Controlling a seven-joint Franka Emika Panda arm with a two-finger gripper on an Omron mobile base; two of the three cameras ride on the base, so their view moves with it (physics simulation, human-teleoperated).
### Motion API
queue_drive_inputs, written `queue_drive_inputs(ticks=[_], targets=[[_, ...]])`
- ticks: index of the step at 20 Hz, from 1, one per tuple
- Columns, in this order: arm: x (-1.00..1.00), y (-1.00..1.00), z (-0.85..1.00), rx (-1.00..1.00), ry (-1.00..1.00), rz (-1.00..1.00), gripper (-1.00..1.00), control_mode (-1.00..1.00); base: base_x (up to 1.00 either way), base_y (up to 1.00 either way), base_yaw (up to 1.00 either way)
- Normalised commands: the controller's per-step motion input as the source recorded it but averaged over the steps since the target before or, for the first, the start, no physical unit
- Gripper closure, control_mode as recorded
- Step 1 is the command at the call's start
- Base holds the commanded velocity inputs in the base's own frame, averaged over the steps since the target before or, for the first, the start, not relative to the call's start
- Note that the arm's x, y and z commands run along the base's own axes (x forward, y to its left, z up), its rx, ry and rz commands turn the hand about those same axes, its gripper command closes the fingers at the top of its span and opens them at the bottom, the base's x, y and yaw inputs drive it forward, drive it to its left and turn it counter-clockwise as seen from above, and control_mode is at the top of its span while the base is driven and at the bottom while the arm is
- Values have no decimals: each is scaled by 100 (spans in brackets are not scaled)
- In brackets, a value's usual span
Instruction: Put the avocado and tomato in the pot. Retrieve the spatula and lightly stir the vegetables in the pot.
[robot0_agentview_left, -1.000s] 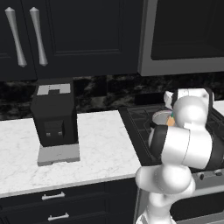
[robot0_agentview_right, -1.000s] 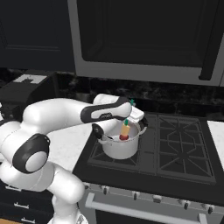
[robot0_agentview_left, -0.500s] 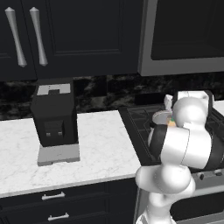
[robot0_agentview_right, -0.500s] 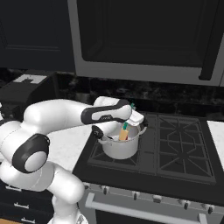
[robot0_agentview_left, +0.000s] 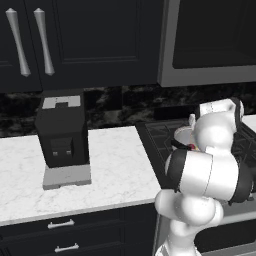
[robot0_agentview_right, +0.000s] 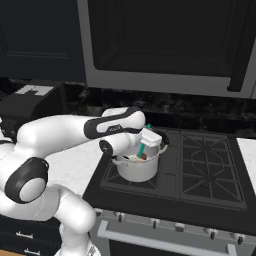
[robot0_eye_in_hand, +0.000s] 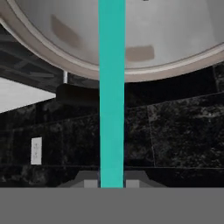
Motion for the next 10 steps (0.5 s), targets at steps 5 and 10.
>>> queue_drive_inputs(ticks=[5,10], targets=[[-9,3,-1,0,19,0,100,-100,0,0,0],[0,6,-2,6,3,0,100,-100,0,0,0]])
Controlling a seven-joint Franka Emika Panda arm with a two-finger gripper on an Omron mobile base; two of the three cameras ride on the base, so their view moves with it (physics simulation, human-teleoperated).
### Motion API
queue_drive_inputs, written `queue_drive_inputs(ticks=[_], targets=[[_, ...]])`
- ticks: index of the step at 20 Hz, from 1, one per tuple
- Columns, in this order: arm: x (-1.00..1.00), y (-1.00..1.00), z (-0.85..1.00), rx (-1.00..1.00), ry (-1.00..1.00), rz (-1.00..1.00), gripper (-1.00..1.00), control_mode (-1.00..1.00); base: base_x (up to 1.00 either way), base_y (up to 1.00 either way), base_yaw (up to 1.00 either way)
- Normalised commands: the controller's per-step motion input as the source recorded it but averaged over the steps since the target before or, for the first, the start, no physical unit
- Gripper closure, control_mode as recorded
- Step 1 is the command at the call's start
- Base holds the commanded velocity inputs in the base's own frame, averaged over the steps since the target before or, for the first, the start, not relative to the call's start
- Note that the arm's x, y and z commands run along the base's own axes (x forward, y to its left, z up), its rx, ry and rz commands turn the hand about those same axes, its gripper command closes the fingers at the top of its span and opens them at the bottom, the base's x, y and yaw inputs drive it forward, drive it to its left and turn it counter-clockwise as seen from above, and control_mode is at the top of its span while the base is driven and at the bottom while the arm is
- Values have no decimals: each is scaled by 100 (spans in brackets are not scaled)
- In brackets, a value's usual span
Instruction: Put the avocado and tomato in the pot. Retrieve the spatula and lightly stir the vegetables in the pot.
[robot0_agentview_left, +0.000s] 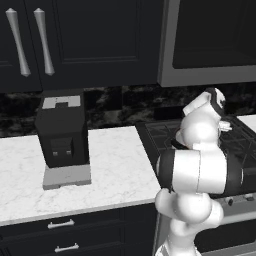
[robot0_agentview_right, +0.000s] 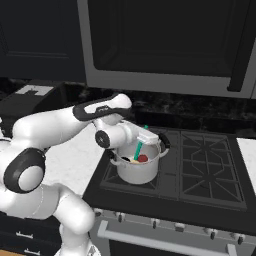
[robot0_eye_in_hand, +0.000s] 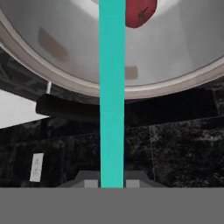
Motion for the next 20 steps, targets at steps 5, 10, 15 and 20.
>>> queue_drive_inputs(ticks=[5,10,15,20], targets=[[13,7,-9,6,-29,3,100,-100,0,0,0],[6,10,-48,-3,-61,10,100,-100,0,0,0],[0,10,-74,-8,-52,6,100,-100,0,0,0],[4,1,-24,0,-11,0,100,-100,0,0,0]])
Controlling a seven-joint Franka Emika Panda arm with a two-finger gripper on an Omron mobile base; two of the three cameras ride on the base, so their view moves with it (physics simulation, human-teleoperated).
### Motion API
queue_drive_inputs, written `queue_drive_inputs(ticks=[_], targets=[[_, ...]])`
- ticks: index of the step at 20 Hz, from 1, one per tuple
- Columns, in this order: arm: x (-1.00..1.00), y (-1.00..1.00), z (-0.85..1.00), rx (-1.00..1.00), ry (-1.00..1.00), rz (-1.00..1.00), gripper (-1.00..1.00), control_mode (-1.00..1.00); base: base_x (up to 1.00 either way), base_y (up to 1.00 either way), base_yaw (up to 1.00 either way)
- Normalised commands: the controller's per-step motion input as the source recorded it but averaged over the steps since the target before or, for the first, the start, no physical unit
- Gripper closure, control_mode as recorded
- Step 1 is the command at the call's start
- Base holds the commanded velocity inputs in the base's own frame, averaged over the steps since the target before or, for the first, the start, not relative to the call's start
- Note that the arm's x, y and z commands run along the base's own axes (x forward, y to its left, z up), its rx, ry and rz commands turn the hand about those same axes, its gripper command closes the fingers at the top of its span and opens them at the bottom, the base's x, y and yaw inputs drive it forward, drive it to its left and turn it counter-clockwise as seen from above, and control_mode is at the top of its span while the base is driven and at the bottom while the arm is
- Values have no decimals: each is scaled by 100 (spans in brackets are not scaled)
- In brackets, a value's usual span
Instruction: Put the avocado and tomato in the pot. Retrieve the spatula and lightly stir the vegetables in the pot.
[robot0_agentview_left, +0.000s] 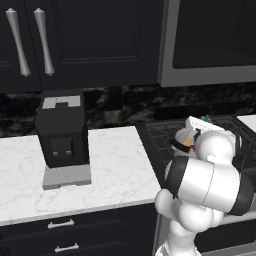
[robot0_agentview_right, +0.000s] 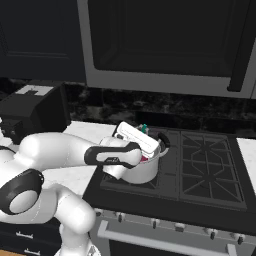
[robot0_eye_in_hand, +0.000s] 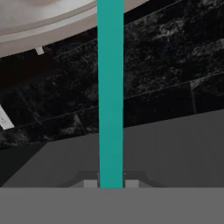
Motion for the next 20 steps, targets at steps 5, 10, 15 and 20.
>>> queue_drive_inputs(ticks=[5,10,15,20], targets=[[0,0,0,0,9,0,100,-100,0,0,0],[-6,0,0,0,9,0,100,-100,0,0,0],[-11,0,0,0,5,0,100,-100,0,0,0],[-22,1,0,-1,11,2,100,-100,0,0,0]])
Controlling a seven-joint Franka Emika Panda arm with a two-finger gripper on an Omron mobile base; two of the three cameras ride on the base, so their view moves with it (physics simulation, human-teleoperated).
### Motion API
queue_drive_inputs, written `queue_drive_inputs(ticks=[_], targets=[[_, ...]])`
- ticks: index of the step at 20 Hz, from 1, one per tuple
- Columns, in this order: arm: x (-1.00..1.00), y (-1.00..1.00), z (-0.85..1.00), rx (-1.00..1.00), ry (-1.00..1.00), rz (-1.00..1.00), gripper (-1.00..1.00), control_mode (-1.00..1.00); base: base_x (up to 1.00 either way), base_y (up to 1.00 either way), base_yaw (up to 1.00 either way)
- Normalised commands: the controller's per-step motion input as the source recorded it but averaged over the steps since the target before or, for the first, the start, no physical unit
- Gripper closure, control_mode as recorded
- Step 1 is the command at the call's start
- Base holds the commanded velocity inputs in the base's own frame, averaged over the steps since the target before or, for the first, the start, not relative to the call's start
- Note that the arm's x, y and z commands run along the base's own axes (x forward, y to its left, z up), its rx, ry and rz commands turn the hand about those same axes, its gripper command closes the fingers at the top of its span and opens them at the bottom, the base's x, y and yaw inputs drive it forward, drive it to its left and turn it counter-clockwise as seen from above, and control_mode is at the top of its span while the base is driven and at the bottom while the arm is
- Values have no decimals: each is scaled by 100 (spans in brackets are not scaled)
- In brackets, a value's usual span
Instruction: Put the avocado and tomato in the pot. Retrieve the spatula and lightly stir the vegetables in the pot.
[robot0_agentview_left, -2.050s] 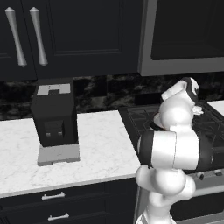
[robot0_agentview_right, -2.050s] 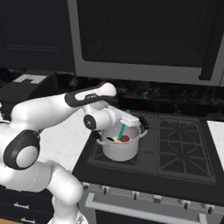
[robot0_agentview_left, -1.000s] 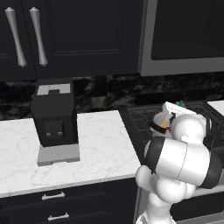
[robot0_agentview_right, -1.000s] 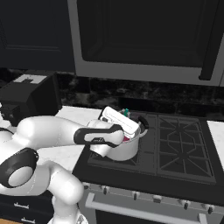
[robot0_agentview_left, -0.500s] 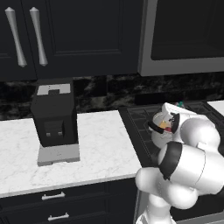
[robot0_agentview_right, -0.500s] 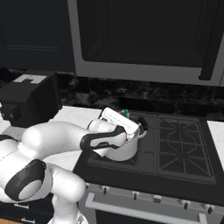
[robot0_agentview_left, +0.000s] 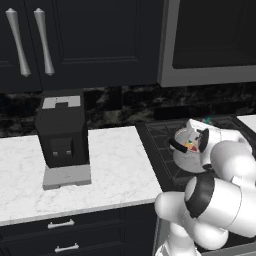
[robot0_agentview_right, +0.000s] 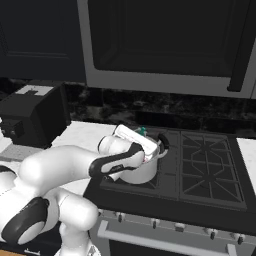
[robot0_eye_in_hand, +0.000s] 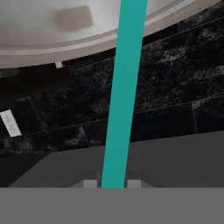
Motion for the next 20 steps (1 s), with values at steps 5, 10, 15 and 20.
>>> queue_drive_inputs(ticks=[5,10,15,20], targets=[[-3,2,0,-8,18,3,100,-100,0,0,0],[-17,0,-11,-14,14,9,100,-100,0,0,0],[-10,3,-53,-26,0,19,100,-100,0,0,0],[0,0,-19,-12,0,18,100,-100,0,0,0]])
